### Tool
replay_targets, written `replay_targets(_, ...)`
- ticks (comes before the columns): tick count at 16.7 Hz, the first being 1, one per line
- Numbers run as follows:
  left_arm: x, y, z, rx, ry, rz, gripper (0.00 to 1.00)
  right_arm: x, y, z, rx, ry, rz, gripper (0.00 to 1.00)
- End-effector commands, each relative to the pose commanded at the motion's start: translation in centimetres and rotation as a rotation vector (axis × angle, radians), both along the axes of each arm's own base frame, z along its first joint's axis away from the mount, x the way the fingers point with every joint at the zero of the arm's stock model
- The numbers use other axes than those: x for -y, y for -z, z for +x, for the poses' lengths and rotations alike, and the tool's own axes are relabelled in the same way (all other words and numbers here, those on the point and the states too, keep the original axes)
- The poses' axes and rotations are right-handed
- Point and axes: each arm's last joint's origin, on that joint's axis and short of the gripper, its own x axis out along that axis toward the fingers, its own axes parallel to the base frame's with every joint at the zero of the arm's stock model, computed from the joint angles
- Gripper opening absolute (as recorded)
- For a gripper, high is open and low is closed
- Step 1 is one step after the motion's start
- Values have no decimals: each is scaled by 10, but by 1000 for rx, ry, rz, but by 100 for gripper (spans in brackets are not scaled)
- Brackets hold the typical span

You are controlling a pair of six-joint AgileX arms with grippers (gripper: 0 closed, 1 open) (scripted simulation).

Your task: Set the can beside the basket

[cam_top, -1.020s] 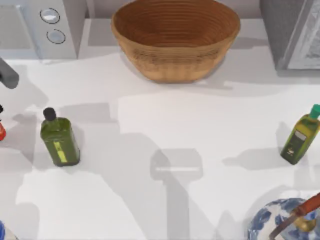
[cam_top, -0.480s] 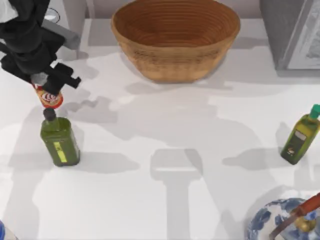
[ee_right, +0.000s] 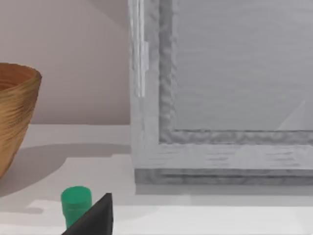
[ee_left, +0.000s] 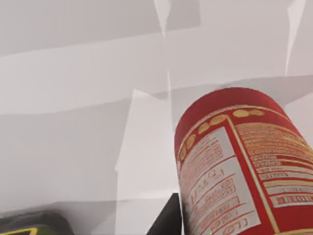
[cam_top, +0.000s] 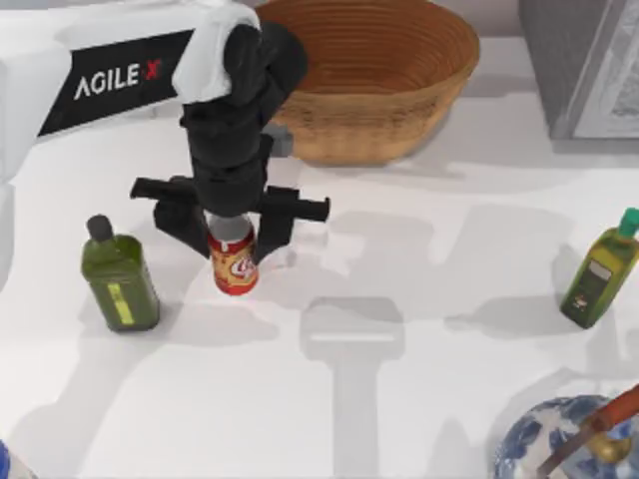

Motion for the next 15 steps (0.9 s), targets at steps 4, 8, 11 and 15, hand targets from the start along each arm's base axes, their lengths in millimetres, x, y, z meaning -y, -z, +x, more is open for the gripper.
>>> replay_targets(4, 37, -15, -25, 10, -119, -9, 0, 0, 0, 0, 0, 0, 0, 100)
replay_targets(8, 49, -25, -33, 30, -152, -24, 0, 0, 0, 0, 0, 0, 0, 100)
replay_targets(11, 47, -23, -32, 26, -154, -20, 0, 0, 0, 0, 0, 0, 0, 100)
replay_targets(15, 48, -20, -32, 28, -153, -22, 0, 0, 0, 0, 0, 0, 0, 100)
